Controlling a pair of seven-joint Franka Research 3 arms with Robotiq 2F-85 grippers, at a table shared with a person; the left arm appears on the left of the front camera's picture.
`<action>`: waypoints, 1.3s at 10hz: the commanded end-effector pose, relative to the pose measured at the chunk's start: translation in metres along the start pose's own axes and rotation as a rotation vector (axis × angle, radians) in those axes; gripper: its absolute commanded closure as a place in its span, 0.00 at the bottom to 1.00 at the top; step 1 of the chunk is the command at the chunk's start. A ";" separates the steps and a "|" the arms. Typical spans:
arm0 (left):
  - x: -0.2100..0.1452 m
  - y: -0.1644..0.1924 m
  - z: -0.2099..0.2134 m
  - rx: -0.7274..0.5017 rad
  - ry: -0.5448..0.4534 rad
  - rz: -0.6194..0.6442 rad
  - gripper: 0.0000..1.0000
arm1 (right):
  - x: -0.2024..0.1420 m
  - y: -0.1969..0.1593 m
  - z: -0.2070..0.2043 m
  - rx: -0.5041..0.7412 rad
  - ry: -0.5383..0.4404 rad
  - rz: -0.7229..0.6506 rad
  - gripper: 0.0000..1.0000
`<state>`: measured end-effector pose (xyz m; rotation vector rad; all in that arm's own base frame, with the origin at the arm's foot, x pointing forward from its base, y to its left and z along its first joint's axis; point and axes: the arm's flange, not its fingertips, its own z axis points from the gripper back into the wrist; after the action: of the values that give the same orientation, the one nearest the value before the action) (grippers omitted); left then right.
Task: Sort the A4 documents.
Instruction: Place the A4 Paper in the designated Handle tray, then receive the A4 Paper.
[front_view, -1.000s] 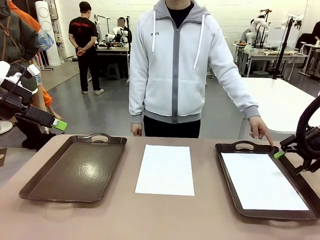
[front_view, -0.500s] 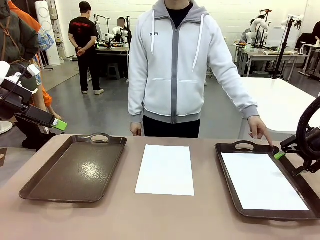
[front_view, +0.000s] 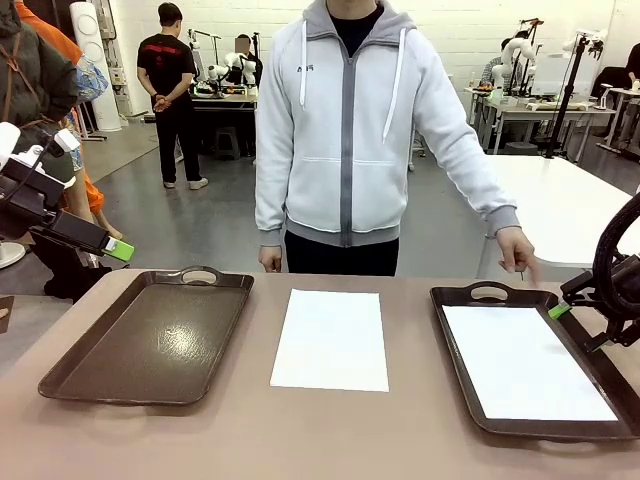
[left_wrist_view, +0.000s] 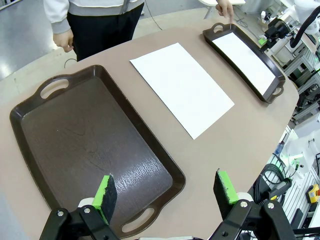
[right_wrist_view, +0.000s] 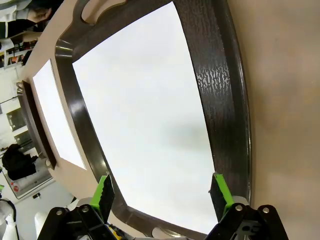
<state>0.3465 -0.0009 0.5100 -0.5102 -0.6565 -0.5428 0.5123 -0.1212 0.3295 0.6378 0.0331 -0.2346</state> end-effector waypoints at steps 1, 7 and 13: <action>0.000 0.003 -0.002 -0.017 -0.013 -0.014 0.00 | 0.000 0.000 0.000 -0.001 0.000 0.000 0.00; 0.000 0.003 -0.002 -0.017 -0.013 -0.014 0.00 | 0.000 0.000 0.000 -0.001 0.000 0.000 0.00; 0.000 0.003 -0.002 -0.017 -0.013 -0.014 0.00 | 0.000 0.000 0.000 -0.001 0.000 0.000 0.00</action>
<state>0.3465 -0.0009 0.5100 -0.5102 -0.6565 -0.5428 0.5123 -0.1212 0.3295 0.6379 0.0331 -0.2346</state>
